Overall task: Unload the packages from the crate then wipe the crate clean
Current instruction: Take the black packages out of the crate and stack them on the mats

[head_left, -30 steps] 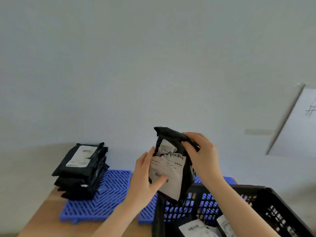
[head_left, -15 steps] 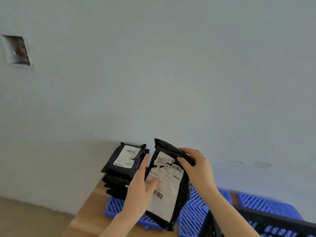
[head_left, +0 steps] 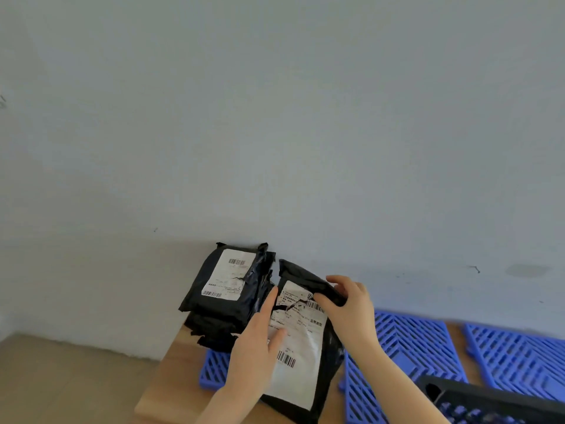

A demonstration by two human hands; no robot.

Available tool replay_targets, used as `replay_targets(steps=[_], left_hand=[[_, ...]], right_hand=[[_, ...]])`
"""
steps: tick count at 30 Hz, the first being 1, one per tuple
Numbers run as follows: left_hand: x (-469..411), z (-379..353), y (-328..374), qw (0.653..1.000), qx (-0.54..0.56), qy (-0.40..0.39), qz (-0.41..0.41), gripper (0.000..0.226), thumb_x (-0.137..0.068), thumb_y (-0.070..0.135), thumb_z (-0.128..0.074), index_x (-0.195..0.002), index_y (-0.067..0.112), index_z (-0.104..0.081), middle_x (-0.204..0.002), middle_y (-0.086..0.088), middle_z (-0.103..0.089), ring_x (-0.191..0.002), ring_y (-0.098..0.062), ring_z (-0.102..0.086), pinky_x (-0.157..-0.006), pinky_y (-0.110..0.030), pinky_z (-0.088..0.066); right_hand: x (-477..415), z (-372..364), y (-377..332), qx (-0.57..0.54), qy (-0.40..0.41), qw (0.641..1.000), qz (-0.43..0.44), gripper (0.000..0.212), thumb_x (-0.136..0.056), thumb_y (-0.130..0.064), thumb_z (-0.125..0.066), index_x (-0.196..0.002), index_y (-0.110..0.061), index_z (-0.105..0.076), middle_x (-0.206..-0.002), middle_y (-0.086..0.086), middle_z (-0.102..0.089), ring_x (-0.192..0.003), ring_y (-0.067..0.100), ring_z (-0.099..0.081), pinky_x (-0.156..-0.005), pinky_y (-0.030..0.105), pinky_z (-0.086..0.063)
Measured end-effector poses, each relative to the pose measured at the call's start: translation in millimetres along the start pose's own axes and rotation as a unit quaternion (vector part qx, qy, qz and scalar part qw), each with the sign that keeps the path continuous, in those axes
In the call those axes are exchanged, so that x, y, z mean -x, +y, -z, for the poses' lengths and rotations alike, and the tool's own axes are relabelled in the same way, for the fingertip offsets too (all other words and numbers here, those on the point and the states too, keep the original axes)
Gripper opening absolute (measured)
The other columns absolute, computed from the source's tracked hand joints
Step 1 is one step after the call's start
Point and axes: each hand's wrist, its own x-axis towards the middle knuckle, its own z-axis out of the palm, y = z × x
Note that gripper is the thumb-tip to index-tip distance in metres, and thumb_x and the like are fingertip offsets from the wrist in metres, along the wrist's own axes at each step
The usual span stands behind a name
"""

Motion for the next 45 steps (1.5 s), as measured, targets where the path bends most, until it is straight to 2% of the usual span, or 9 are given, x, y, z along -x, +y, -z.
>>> replay_targets(steps=[6,10,14,20,25,36,40,42,45], left_hand=[[-24,-33,-39,0.998,0.009,-0.060,0.036,0.077,-0.097,0.022,-0.055,-0.144,0.059,-0.005,-0.125,0.016,-0.058,-0.103,0.002,-0.058,-0.092,-0.028,-0.052],[-37,-47,-65,0.995,0.004,-0.085,0.052,0.073,-0.099,0.021,-0.051,-0.149,0.050,-0.007,-0.115,0.010,-0.059,-0.093,-0.002,-0.058,-0.085,-0.025,-0.052],[-50,-65,-95,0.991,0.010,-0.103,0.084,0.074,-0.100,0.017,-0.048,-0.146,0.053,-0.003,-0.107,0.008,-0.060,-0.085,-0.004,-0.059,-0.079,-0.031,-0.054],[-59,-90,-120,0.981,-0.063,-0.158,0.089,0.082,-0.100,0.013,-0.041,-0.143,0.049,0.019,-0.113,0.002,-0.058,-0.085,-0.010,-0.060,-0.075,-0.029,-0.053],[-59,-103,-123,0.972,-0.101,-0.196,0.083,0.082,-0.099,0.036,-0.046,-0.148,0.046,0.019,-0.114,0.004,-0.052,-0.087,-0.009,-0.058,-0.072,-0.026,-0.053],[-68,-117,-121,0.965,-0.080,-0.242,0.063,0.084,-0.096,0.042,-0.054,-0.154,0.038,0.006,-0.160,-0.006,0.017,-0.145,-0.021,-0.026,-0.104,-0.025,-0.040],[-40,-106,-120,0.967,-0.112,-0.228,0.014,0.084,-0.095,0.044,-0.054,-0.152,0.041,0.009,-0.150,0.003,0.044,-0.149,-0.021,0.013,-0.119,-0.028,-0.008],[-20,-101,-122,0.960,-0.154,-0.228,-0.045,0.085,-0.092,0.046,-0.059,-0.152,0.043,0.001,-0.155,0.002,0.035,-0.148,-0.021,0.017,-0.118,-0.033,-0.005],[2,-97,-131,0.941,-0.200,-0.253,-0.099,0.097,-0.057,0.045,-0.088,-0.140,0.036,-0.040,-0.153,-0.003,-0.033,-0.139,-0.025,-0.032,-0.098,-0.040,-0.048]], right_hand=[[0,-25,46,0.038,-0.013,0.998,-0.054,0.044,-0.083,-0.020,-0.071,-0.122,-0.034,-0.056,-0.110,-0.016,-0.058,-0.105,0.005,-0.054,-0.085,0.019,-0.042],[-3,-51,73,0.066,0.002,0.995,-0.070,0.068,-0.079,-0.007,-0.072,-0.136,-0.032,-0.044,-0.143,-0.007,-0.032,-0.128,0.006,-0.034,-0.099,0.018,-0.036],[-10,-84,96,0.055,0.029,0.989,-0.137,0.077,-0.080,0.003,-0.068,-0.142,-0.032,-0.038,-0.157,-0.006,-0.006,-0.142,0.016,-0.021,-0.110,0.035,-0.037],[-11,-117,138,0.080,-0.009,0.980,-0.182,0.082,-0.082,-0.003,-0.068,-0.149,-0.029,-0.028,-0.152,-0.002,-0.026,-0.138,0.013,-0.029,-0.107,0.027,-0.033],[-21,-130,160,0.095,-0.033,0.976,-0.191,0.078,-0.082,-0.003,-0.069,-0.146,-0.031,-0.033,-0.154,-0.003,-0.023,-0.140,0.013,-0.027,-0.107,0.026,-0.034],[-46,-134,176,0.130,-0.060,0.983,-0.117,0.071,-0.087,-0.008,-0.065,-0.146,-0.033,-0.033,-0.158,-0.012,-0.005,-0.135,-0.006,-0.011,-0.100,0.005,-0.022],[-9,-128,178,0.159,0.000,0.980,-0.117,0.063,-0.090,-0.020,-0.063,-0.144,-0.038,-0.035,-0.158,-0.011,-0.008,-0.143,0.008,-0.016,-0.107,0.024,-0.033],[18,-128,178,0.159,-0.016,0.978,-0.135,0.060,-0.092,-0.021,-0.061,-0.142,-0.041,-0.035,-0.158,-0.009,-0.009,-0.144,0.012,-0.016,-0.107,0.026,-0.031],[51,-133,179,0.165,-0.053,0.977,-0.127,0.066,-0.089,-0.017,-0.061,-0.139,-0.049,-0.031,-0.157,-0.009,-0.012,-0.143,0.011,-0.018,-0.108,0.025,-0.030]])
